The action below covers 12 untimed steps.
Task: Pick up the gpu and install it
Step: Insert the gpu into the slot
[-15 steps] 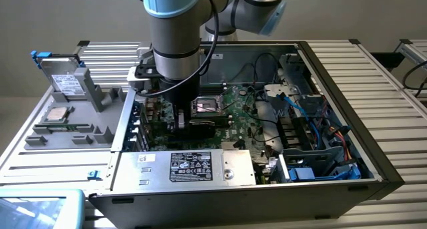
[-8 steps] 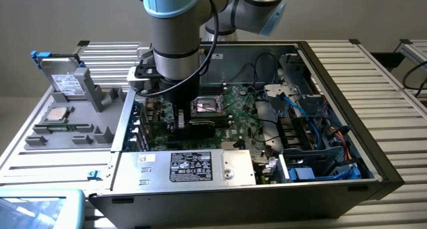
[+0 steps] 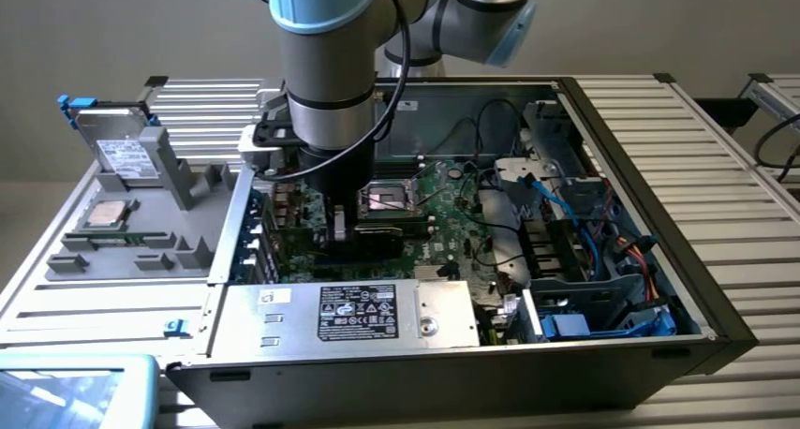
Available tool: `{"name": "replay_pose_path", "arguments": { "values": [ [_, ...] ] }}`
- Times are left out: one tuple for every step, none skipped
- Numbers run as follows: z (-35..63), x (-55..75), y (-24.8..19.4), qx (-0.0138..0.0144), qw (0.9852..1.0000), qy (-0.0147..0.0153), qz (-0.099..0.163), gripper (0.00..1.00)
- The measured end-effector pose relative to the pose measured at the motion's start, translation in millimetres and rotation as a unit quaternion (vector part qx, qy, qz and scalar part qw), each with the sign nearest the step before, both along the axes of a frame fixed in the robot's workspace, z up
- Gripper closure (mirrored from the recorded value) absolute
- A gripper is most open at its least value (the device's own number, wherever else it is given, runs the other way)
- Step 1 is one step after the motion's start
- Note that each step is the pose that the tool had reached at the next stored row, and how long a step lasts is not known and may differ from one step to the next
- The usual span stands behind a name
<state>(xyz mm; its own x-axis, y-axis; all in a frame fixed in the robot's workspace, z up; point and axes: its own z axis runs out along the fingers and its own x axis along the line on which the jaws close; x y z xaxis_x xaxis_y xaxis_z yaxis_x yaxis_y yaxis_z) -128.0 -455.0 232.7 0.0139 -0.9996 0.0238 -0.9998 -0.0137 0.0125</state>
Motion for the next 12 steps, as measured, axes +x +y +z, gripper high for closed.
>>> {"name": "replay_pose_path", "arguments": {
  "values": [
    [0.0, 0.0, 0.0, 0.0000, 1.0000, 0.0000, 0.000, 0.72],
    [-0.1, 0.0, 0.1, -0.0001, 1.0000, -0.0001, 0.000, 0.72],
    [-0.2, 0.0, 0.0, -0.0001, 1.0000, -0.0002, 0.000, 0.72],
    [-0.4, 0.0, 0.0, 0.0000, 1.0000, -0.0003, 0.000, 0.72],
    [-0.6, 0.1, 0.0, 0.0000, 1.0000, -0.0004, 0.000, 0.72],
    [-0.7, 0.1, 0.0, 0.0000, 1.0000, -0.0004, 0.000, 0.72],
    [-0.7, 0.0, 0.0, -0.0001, 1.0000, -0.0007, 0.000, 0.72],
    [-0.8, -0.1, 0.1, 0.0000, 1.0000, -0.0011, 0.000, 0.72],
    [-0.8, -0.6, 0.1, 0.0001, 1.0000, -0.0023, 0.000, 0.72],
    [-0.8, -1.5, 0.1, 0.0001, 1.0000, -0.0049, 0.000, 0.72],
    [-0.9, -2.6, 0.1, 0.0001, 1.0000, -0.0083, 0.000, 0.72],
    [-0.8, -3.4, 0.1, 0.0001, 0.9999, -0.0110, 0.000, 0.72]
  ]
}}
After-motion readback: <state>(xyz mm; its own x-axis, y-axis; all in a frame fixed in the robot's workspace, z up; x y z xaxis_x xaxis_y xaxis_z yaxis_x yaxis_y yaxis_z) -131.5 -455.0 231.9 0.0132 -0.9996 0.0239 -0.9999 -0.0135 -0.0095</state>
